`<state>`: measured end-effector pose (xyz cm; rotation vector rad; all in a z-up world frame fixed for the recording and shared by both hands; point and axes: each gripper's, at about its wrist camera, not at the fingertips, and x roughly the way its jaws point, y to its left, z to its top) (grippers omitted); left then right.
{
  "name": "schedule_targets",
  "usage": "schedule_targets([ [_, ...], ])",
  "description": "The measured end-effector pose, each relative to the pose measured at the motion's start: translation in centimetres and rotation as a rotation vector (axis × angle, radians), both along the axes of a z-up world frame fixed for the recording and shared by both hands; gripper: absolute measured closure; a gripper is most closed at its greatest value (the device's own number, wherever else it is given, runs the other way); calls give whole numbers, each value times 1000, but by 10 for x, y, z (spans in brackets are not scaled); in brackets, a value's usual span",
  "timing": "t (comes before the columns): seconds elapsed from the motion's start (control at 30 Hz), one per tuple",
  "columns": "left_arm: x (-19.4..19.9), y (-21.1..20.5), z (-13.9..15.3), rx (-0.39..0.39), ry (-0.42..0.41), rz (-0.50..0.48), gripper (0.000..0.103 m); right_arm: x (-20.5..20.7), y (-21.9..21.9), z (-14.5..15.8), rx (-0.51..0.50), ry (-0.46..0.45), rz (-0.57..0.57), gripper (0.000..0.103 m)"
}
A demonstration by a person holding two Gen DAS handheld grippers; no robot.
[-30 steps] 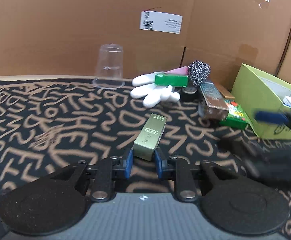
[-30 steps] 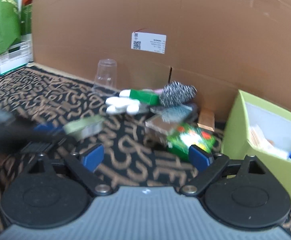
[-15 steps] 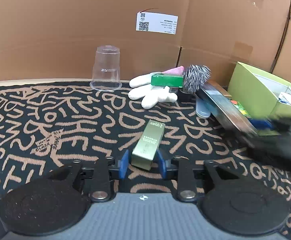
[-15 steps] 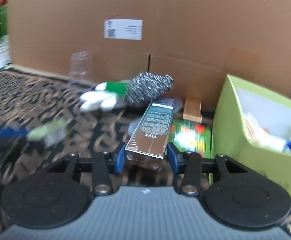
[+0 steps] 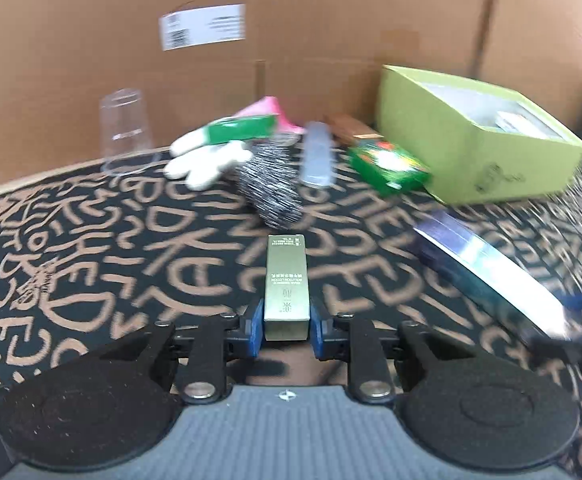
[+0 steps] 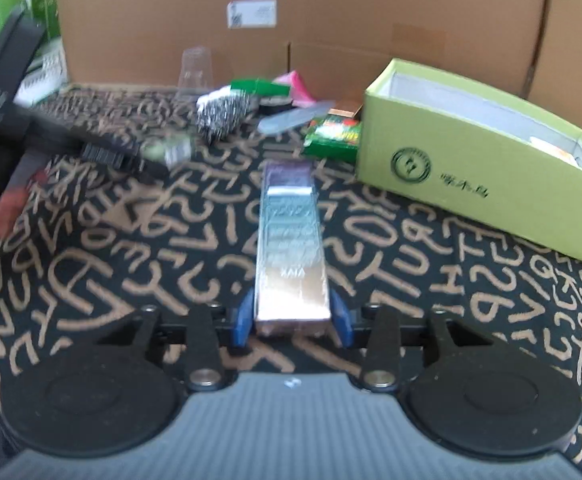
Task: Organize objects
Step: 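Grasp the olive-green small box with the left tool while the right grasps the blue-white box, then lower olive-green box and blue-white box into the lime-green box, open both tools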
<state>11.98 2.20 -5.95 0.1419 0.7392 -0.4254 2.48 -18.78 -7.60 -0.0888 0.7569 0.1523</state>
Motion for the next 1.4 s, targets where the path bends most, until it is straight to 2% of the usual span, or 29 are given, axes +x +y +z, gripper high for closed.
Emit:
schedule_targets([
  [0.07,-3,-5,1,3,-3,-7,77,6,0,2,13,-19,8,55],
  [0.17,3,-8,2,5,-7,11,66,17,4,1,13,-39,21,55],
  [0.23,9,-13,2,21,-12,23,63,23,6,0,14,-46,32,55],
  [0.4,17,-17,0,29,15,23,64,37,9,-5,17,-48,42,56],
  [0.53,18,-24,-2,65,-12,14,64,41,10,-13,11,-35,42,65],
  [0.57,17,-26,-1,73,-17,6,67,40,9,-13,18,-41,41,65],
  [0.6,16,-27,-1,75,-16,0,77,37,9,-13,22,-40,41,65],
  [0.63,16,-28,0,71,-8,-5,79,34,8,-13,25,-39,43,65],
  [0.77,7,-35,5,39,14,-31,79,19,3,-10,62,-38,57,65],
  [0.9,-5,-47,20,11,-10,-66,79,3,-10,6,110,-81,43,65],
  [1.1,-7,-74,60,-77,-90,-102,79,-8,-40,46,139,-202,-23,65],
  [1.2,0,-94,82,-142,-123,-105,79,3,-59,68,146,-262,-73,65],
  [1.4,25,-141,109,-179,-174,-69,79,52,-102,94,206,-316,-198,65],
])
